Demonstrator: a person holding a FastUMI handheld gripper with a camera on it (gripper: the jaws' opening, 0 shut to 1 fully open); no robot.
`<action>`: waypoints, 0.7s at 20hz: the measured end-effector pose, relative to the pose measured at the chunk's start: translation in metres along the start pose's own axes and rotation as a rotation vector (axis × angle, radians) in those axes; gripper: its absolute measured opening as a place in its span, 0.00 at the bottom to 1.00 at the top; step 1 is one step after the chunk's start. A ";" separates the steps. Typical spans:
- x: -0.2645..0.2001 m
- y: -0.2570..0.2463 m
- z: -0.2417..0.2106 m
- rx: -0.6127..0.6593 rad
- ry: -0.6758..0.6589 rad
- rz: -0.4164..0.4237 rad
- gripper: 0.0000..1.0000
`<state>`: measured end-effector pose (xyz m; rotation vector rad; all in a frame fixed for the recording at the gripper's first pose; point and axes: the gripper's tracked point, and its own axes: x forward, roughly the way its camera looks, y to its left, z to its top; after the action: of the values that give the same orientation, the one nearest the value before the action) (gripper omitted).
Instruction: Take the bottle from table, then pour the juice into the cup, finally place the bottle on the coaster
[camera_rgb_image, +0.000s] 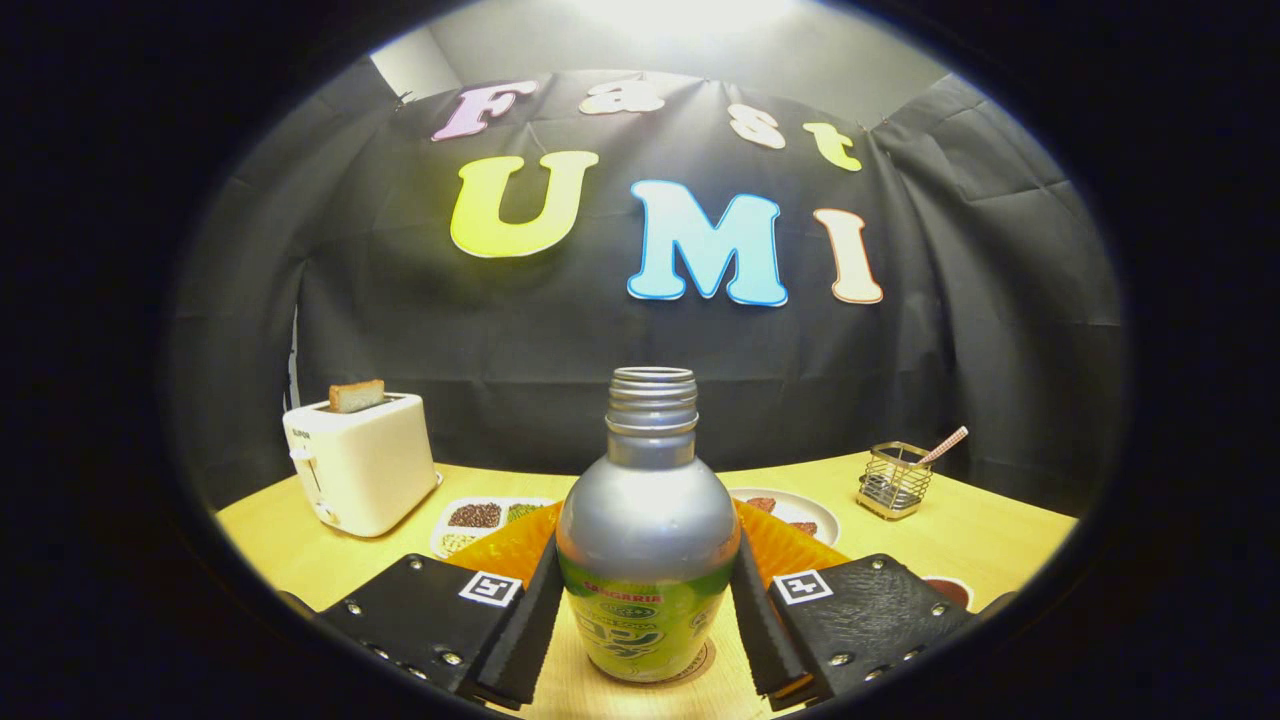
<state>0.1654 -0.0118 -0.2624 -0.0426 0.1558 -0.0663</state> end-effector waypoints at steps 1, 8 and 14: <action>0.005 0.001 -0.006 -0.005 0.011 0.003 0.77; 0.021 0.000 -0.030 0.004 0.036 0.005 0.77; 0.021 -0.004 -0.030 0.061 0.000 -0.004 0.77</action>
<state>0.1816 -0.0180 -0.2952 0.0182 0.1538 -0.0748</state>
